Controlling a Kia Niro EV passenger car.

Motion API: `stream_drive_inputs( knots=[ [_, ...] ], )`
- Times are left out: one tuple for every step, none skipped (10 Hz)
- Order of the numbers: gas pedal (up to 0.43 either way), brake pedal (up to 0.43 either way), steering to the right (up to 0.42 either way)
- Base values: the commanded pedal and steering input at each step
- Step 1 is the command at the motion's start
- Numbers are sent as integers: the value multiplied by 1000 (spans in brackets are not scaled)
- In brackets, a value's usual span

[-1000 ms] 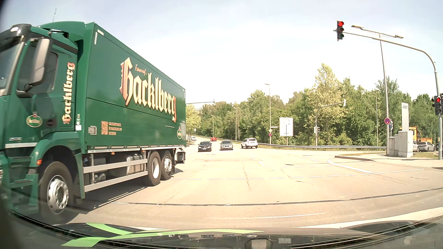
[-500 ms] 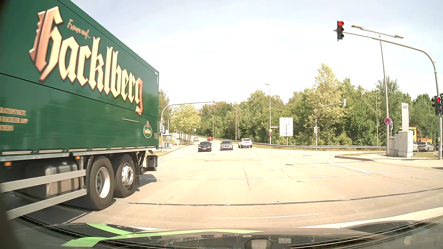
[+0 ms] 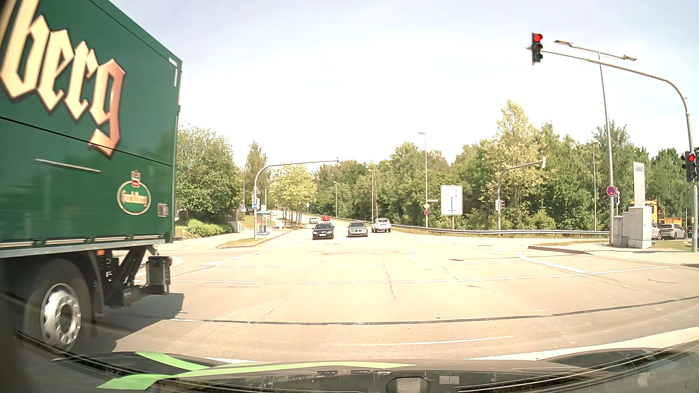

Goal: Follow the waypoints while adhering to traffic rules and regulations

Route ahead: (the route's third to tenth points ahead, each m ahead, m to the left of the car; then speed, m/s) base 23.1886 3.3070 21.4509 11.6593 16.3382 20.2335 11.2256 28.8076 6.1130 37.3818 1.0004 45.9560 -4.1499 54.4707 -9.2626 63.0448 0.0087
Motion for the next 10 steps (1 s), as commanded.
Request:
stream_drive_inputs(
  knots=[
    [0, 220, 8],
    [0, 220, 8],
    [0, 220, 8],
    [0, 220, 8],
    [0, 220, 8],
    [0, 220, 8],
    [0, 220, 8],
    [0, 220, 8],
    [0, 220, 8],
    [0, 220, 8]
  ],
)
